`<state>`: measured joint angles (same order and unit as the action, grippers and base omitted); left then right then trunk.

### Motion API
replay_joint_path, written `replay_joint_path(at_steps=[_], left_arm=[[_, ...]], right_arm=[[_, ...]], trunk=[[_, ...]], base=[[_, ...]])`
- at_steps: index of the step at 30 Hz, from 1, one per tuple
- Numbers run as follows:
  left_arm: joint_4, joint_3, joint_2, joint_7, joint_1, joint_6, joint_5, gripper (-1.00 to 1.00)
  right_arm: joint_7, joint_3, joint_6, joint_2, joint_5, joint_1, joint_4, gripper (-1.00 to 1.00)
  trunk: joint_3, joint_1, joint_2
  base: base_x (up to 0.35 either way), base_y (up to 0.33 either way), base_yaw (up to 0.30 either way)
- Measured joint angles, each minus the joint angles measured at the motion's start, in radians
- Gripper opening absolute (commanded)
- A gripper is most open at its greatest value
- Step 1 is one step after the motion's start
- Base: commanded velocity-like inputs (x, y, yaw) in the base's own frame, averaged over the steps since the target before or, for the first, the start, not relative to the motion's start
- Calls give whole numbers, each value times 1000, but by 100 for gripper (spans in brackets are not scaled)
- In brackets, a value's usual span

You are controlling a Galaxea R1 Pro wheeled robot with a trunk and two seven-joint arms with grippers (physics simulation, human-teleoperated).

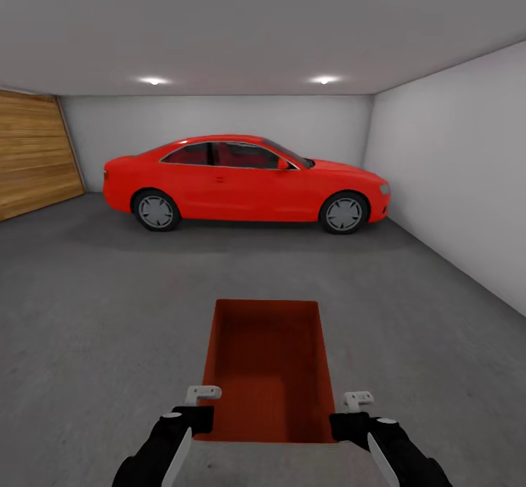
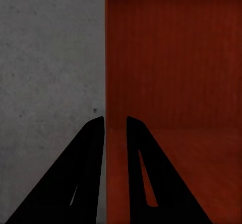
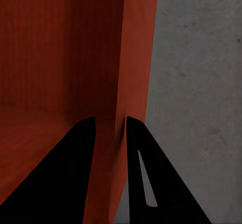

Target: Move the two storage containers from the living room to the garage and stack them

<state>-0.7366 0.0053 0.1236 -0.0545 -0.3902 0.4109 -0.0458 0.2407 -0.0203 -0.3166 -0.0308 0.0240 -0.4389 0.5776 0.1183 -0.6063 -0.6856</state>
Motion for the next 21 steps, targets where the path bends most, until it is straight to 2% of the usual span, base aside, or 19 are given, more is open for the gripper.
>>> replay_joint_path(at_steps=[16, 21], left_arm=[[0, 0, 0, 1, 0, 0, 0, -100], [0, 0, 0, 1, 0, 0, 0, -100]], right_arm=[[0, 0, 0, 0, 0, 0, 0, -100], [0, 0, -1, 0, -1, 0, 0, -100]], trunk=[[0, 0, 0], [0, 0, 0]], base=[[323, 0, 0], [324, 0, -204]])
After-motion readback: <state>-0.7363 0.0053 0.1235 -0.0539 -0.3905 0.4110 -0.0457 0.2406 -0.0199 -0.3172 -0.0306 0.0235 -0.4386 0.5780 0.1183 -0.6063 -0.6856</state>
